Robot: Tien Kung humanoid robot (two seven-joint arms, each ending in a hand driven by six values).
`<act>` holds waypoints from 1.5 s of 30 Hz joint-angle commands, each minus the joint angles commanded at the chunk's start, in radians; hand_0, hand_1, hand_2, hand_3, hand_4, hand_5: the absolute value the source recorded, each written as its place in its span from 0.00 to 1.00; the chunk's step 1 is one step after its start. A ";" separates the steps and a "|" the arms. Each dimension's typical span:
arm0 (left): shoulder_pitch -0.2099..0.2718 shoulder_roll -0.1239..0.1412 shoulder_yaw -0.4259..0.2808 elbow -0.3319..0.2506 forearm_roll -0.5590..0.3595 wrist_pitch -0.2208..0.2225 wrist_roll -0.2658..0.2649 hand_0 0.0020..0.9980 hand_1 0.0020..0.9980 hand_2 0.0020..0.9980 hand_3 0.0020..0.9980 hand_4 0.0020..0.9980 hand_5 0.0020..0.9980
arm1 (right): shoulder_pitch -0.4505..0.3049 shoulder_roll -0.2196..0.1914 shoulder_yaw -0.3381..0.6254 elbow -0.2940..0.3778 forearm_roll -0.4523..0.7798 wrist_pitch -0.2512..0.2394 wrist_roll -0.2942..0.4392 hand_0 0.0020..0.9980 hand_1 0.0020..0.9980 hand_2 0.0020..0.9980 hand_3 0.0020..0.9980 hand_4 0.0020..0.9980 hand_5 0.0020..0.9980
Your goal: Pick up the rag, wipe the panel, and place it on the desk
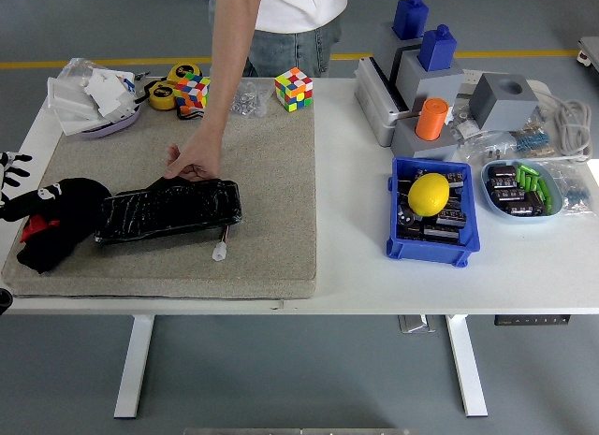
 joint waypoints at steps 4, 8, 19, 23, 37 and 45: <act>0.011 0.013 -0.043 -0.040 0.020 -0.008 0.017 0.36 0.57 0.66 0.75 1.00 0.77 | -0.002 0.002 0.003 -0.002 0.000 0.000 0.000 0.75 0.63 0.69 0.59 0.95 0.57; 0.028 0.030 -0.084 -0.101 0.042 -0.014 0.039 0.36 0.57 0.66 0.75 1.00 0.77 | -0.001 0.001 0.003 -0.002 0.000 0.000 0.001 0.75 0.63 0.69 0.59 0.95 0.57; 0.134 0.091 -0.203 -0.384 0.093 -0.055 0.163 0.36 0.57 0.66 0.75 1.00 0.78 | -0.004 0.001 -0.002 -0.005 0.004 -0.003 0.002 0.75 0.64 0.69 0.59 0.95 0.57; 0.152 0.119 -0.226 -0.458 0.054 -0.054 0.172 0.36 0.58 0.66 0.76 1.00 0.76 | 0.001 -0.003 -0.009 -0.007 0.005 -0.003 0.000 0.75 0.64 0.69 0.59 0.95 0.57; 0.183 0.179 -0.204 -0.549 -0.024 -0.051 0.183 0.36 0.58 0.67 0.76 1.00 0.78 | 0.009 0.000 -0.040 -0.015 0.012 -0.008 -0.003 0.75 0.64 0.69 0.59 0.96 0.57; 0.197 0.189 -0.211 -0.591 -0.010 -0.053 0.202 0.36 0.58 0.66 0.76 1.00 0.77 | 0.011 0.001 -0.053 -0.009 0.011 -0.015 -0.006 0.75 0.64 0.69 0.59 0.96 0.57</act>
